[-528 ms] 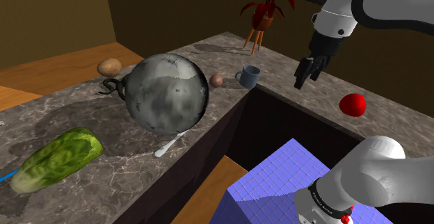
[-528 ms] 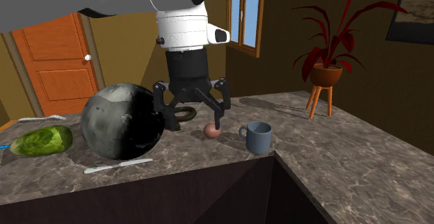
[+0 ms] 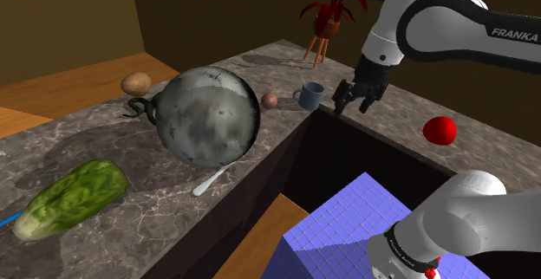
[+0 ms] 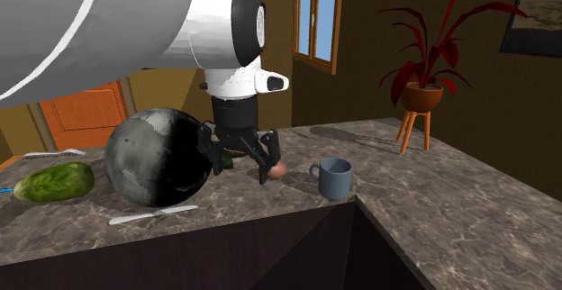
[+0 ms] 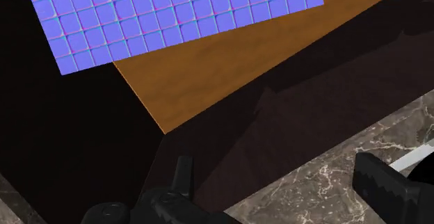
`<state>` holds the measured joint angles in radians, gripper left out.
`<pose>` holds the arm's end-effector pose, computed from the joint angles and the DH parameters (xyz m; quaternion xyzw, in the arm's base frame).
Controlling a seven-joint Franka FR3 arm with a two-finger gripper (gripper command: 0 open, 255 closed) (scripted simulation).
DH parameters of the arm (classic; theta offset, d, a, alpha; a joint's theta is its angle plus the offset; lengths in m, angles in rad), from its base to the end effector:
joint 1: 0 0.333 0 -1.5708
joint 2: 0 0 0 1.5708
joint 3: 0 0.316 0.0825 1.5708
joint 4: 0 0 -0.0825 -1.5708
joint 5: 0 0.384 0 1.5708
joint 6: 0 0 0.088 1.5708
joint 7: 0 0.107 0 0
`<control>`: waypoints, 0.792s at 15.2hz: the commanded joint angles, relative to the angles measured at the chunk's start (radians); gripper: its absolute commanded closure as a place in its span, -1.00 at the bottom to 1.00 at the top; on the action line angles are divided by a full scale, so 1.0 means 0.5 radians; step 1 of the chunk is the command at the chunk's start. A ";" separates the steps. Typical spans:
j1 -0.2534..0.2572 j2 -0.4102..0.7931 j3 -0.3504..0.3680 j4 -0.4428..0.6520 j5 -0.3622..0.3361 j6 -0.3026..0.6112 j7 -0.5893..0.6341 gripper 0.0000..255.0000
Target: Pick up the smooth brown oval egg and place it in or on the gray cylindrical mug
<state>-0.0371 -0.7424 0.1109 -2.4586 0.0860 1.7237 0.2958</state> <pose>0.3272 0.0381 0.5394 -0.9913 0.1315 -0.0016 0.0054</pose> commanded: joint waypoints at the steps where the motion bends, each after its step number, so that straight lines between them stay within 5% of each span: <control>1: -0.031 0.056 0.041 -0.045 0.075 0.174 0.160 -1.00; 12: -0.211 0.655 0.291 -0.092 0.357 1.214 0.940 -1.00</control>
<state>-0.1328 -0.4450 0.2461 -2.5097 0.2553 2.2821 0.7272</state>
